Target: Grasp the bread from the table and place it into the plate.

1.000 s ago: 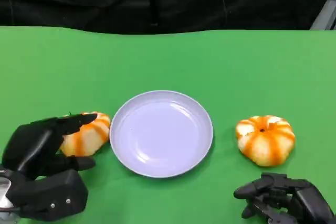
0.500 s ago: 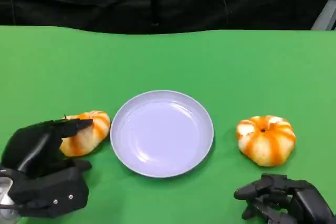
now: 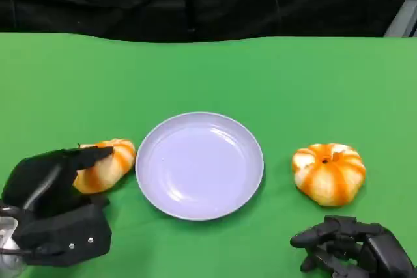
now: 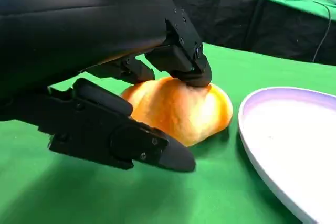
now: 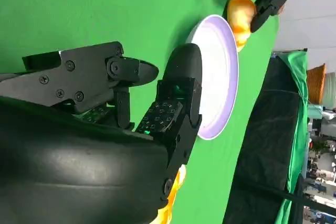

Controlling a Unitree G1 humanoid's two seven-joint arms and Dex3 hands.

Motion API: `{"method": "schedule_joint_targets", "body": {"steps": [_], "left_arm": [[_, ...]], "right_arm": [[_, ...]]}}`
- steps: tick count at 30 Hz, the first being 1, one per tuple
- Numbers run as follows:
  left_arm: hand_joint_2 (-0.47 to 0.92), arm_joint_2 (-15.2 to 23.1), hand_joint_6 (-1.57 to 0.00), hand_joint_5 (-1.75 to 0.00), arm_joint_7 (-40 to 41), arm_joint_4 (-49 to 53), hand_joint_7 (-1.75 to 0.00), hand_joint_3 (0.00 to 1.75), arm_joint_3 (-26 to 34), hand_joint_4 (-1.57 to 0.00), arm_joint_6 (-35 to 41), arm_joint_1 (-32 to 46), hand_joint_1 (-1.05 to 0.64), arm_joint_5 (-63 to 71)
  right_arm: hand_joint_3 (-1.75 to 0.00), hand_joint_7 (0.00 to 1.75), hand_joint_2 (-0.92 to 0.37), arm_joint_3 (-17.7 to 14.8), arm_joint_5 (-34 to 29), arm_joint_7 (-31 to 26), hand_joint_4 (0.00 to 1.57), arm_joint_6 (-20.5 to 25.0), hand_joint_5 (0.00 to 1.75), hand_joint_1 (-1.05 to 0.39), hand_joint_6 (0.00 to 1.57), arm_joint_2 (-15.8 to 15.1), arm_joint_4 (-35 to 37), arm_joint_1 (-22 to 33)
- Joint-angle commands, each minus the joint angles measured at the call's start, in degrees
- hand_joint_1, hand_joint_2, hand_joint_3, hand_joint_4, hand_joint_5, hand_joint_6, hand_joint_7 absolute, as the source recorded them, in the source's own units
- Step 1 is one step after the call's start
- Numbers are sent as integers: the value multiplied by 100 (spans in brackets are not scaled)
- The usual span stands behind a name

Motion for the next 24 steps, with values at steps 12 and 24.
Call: {"method": "schedule_joint_targets", "body": {"steps": [12, 24], "left_arm": [[88, 139, -76, -3, -18, 161, -3, 1, -48, -68, -13, -63, -1, -61], [92, 44, -123, -101, -57, 273, -3, 8, 48, -60, -174, -97, 0, -389]], "right_arm": [[-38, 52, -92, -39, 63, 3, 78, -32, 121, -4, 99, -47, -22, -7], [-38, 53, -92, -24, 16, -27, 78, -31, 121, -4, 100, -40, -25, -16]]}}
